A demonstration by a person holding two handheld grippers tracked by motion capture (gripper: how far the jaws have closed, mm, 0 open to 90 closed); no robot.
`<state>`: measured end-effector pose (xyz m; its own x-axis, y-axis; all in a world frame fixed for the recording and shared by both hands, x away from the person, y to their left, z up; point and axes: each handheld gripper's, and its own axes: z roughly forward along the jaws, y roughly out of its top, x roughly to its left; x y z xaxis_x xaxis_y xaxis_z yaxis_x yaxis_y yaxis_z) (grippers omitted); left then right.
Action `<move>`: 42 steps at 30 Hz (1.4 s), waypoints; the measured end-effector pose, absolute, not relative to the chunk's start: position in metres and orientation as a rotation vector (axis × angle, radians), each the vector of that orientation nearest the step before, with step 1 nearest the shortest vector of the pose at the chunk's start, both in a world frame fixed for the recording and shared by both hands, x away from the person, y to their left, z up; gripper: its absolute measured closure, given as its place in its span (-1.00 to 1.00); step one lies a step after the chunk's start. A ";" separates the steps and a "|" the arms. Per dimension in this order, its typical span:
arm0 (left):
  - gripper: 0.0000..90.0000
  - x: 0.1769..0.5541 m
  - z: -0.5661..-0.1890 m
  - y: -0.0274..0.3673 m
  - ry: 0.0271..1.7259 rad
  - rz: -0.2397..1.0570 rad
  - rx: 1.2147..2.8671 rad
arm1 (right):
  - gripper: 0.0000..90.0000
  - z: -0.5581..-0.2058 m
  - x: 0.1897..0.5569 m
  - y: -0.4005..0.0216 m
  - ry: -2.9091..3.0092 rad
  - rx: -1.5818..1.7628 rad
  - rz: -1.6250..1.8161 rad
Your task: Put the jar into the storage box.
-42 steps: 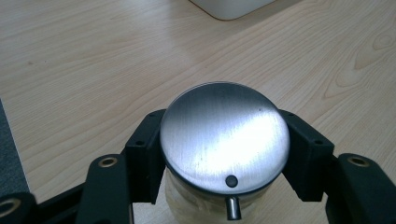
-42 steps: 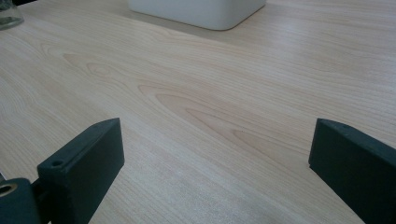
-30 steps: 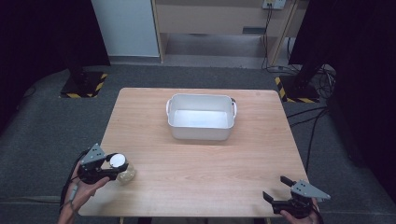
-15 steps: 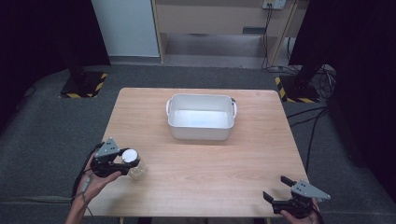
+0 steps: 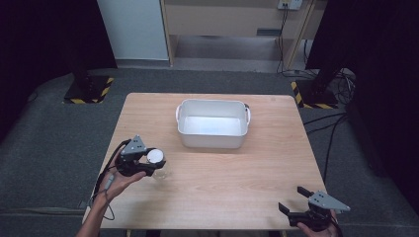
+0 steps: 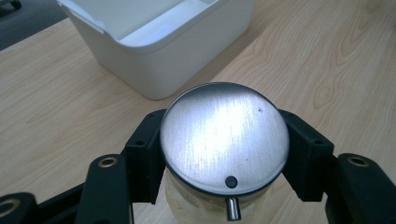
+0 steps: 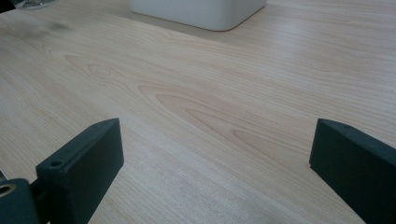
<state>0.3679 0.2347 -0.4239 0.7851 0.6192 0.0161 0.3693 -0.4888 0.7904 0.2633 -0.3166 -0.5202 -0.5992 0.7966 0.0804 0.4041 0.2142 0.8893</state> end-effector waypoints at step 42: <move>-0.16 0.442 -0.344 0.162 0.640 0.403 2.154 | -0.98 -0.520 0.264 -0.320 2.073 1.139 1.371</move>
